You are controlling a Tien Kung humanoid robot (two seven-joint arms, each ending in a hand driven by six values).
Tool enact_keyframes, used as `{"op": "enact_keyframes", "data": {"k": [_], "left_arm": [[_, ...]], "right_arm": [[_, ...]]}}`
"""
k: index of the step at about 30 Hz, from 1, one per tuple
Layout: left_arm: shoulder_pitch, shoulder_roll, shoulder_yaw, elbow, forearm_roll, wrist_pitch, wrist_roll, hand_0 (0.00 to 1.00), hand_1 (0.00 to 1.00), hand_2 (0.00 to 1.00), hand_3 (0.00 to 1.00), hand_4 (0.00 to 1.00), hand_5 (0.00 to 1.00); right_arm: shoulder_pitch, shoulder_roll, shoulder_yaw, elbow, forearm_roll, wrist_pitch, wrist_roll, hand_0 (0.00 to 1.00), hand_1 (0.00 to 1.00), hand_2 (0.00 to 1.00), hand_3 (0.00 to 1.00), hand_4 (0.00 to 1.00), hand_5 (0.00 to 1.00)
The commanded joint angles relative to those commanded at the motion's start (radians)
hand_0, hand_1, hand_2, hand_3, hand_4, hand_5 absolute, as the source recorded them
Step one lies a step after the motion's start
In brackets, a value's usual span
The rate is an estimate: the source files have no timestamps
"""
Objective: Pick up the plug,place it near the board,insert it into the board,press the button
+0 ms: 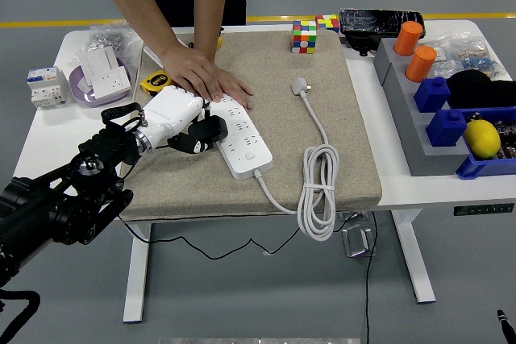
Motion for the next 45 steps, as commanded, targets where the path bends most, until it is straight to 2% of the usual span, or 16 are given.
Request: {"op": "enact_keyframes", "data": {"k": [16,17,22,23,28,29,34,35,45], "left_arm": [[-0.003,0.001,0.002,0.003,0.0,-0.008,0.002,0.513,0.546,0.408,0.385,0.592,0.253],[-0.004,0.001,0.002,0.003,0.0,-0.01,0.002,0.53,0.581,0.508,0.486,0.63,0.278],[-0.007,0.001,0.003,0.003,0.0,-0.027,0.004,0.53,0.581,0.508,0.486,0.63,0.278],[-0.008,0.001,0.004,0.003,0.0,-0.03,0.004,0.605,0.679,0.578,0.543,0.861,0.372],[-0.012,0.001,0.002,0.005,0.0,-0.05,0.006,0.605,0.679,0.578,0.543,0.861,0.372],[-0.013,0.0,0.001,0.006,0.0,-0.053,0.007,0.693,0.755,0.697,0.693,0.979,0.452],[-0.018,-0.001,-0.001,0.008,0.0,-0.06,0.005,0.693,0.755,0.697,0.693,0.979,0.452],[-0.02,-0.002,-0.003,0.008,0.0,-0.062,0.005,0.738,0.781,0.724,0.766,0.998,0.514],[-0.029,-0.008,-0.005,0.011,0.0,-0.065,0.005,0.745,0.789,0.733,0.793,0.998,0.535]], "right_arm": [[-0.003,-0.002,0.0,0.0,0.002,-0.001,0.0,0.95,0.886,0.83,0.857,0.998,0.998],[-0.003,-0.002,0.0,0.0,0.002,-0.001,0.0,0.949,0.886,0.83,0.857,0.998,0.998],[-0.003,-0.003,0.0,0.0,0.003,-0.001,0.0,0.949,0.886,0.83,0.857,0.998,0.998],[-0.002,-0.003,0.0,0.0,0.003,-0.002,0.0,0.948,0.886,0.83,0.858,0.998,0.998],[-0.001,-0.002,0.002,0.0,0.003,-0.003,0.002,0.948,0.886,0.83,0.858,0.998,0.998],[-0.001,-0.002,0.002,0.0,0.003,-0.002,0.002,0.947,0.886,0.83,0.858,0.998,0.998],[0.0,-0.002,0.002,0.0,0.005,-0.002,0.002,0.947,0.886,0.83,0.858,0.998,0.998],[0.001,-0.002,0.003,0.0,0.005,-0.002,0.001,0.946,0.886,0.83,0.858,0.998,0.998],[0.002,-0.002,0.005,-0.001,0.006,-0.003,0.002,0.947,0.886,0.831,0.858,0.998,0.998]]}}
